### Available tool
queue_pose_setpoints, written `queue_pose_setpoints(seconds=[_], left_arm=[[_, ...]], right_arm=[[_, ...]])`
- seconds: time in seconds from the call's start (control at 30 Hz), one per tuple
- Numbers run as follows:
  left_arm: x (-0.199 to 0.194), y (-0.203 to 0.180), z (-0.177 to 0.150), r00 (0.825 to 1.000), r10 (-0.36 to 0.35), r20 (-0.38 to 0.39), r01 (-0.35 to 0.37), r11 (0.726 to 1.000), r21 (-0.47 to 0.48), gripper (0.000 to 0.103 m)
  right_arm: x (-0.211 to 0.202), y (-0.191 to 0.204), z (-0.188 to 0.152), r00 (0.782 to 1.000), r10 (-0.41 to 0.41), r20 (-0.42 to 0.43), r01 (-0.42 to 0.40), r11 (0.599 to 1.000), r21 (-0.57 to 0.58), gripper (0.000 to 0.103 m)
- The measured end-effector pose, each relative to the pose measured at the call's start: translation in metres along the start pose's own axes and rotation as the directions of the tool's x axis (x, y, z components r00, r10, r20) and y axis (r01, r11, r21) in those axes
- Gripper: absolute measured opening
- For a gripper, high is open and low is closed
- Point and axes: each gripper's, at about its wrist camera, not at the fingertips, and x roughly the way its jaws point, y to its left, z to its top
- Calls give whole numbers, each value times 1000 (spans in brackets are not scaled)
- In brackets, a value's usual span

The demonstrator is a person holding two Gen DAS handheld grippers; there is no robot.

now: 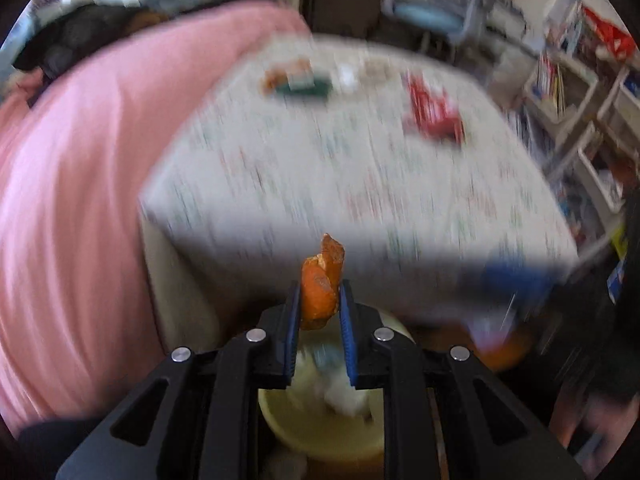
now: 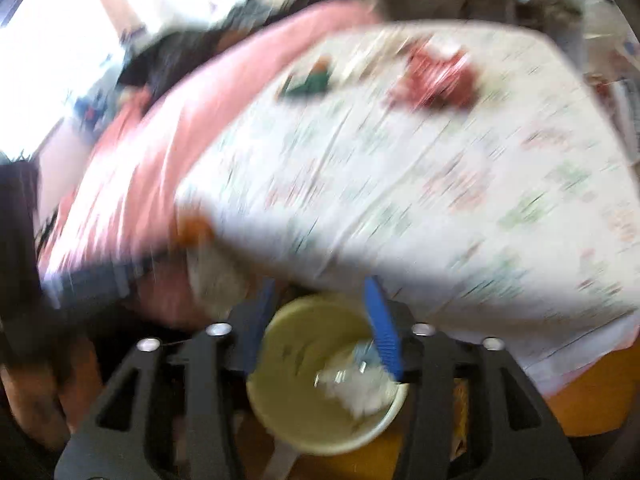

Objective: Collect trash

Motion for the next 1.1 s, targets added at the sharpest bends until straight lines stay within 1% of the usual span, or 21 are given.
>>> queue_pose_setpoints(seconds=[0.03, 0.07, 0.1, 0.13, 0.17, 0.2, 0.23, 0.27, 0.3, 0.33, 0.4, 0.43, 0.5, 0.53, 0.6, 0.67, 0.7, 0.83, 0.9, 1.03, 1.1], left_arm=[[7, -2, -10, 998, -7, -54, 8, 1000, 1, 21], [11, -4, -17, 996, -5, -90, 6, 1000, 9, 23], [12, -6, -21, 994, 2, -109, 0, 1000, 21, 37], [10, -7, -23, 995, 16, -101, -13, 999, 31, 57], [2, -7, -21, 998, 29, -61, -27, 999, 30, 62], [-9, -5, -16, 999, 34, 3, -34, 999, 17, 66], [-16, -2, -13, 999, 31, 41, -32, 999, 7, 67], [-25, 1, -9, 995, 35, 94, -34, 999, -11, 69], [-34, 5, -5, 988, 49, 146, -45, 998, -32, 76], [-45, 10, -1, 974, 76, 214, -65, 996, -60, 81], [-61, 18, 10, 942, 113, 315, -87, 992, -96, 86], [-67, 21, 16, 929, 127, 347, -95, 990, -108, 89], [-75, 28, 29, 902, 157, 403, -112, 985, -134, 92], [-79, 33, 38, 889, 166, 428, -113, 983, -145, 92], [-80, 41, 53, 878, 172, 448, -109, 981, -162, 92], [-84, 49, 69, 858, 192, 476, -117, 976, -184, 93], [-85, 52, 75, 848, 202, 490, -122, 974, -190, 93], [-90, 59, 98, 803, 246, 543, -169, 968, -188, 95], [-88, 62, 103, 796, 265, 544, -190, 963, -190, 95], [-81, 72, 113, 816, 259, 517, -159, 960, -230, 95], [-79, 74, 117, 817, 259, 516, -155, 959, -236, 95]], right_arm=[[-5, -5, 2, 1000, -10, 25, 9, 1000, 19, 55], [-8, -11, 4, 999, -19, 45, 17, 999, 43, 55], [-9, -13, 4, 998, -30, 58, 27, 998, 57, 55], [-13, -16, 6, 997, -44, 71, 39, 997, 65, 55], [-18, -17, 9, 994, -60, 90, 54, 996, 66, 55], [-22, -16, 11, 992, -69, 106, 62, 996, 62, 55], [-27, -14, 15, 988, -82, 131, 75, 996, 52, 55], [-28, -10, 16, 984, -91, 150, 86, 995, 40, 55], [-34, -6, 21, 980, -101, 174, 98, 995, 23, 55], [-37, -1, 23, 976, -106, 192, 106, 994, 10, 56], [-51, 7, 34, 962, -125, 243, 134, 991, -22, 61], [-58, 9, 40, 954, -136, 267, 150, 988, -33, 70], [-70, 14, 55, 935, -156, 320, 184, 981, -58, 74], [-75, 17, 63, 925, -162, 343, 200, 977, -76, 74], [-80, 20, 75, 912, -173, 371, 224, 969, -100, 75], [-81, 21, 85, 900, -184, 396, 245, 963, -109, 77], [-81, 18, 89, 898, -187, 399, 241, 967, -87, 78], [-66, 1, 102, 907, -178, 382, 185, 983, 19, 78], [-59, -3, 108, 905, -186, 383, 184, 982, 42, 78], [-48, -11, 122, 888, -237, 393, 229, 971, 67, 79], [-38, -19, 128, 892, -252, 375, 235, 968, 93, 79]])
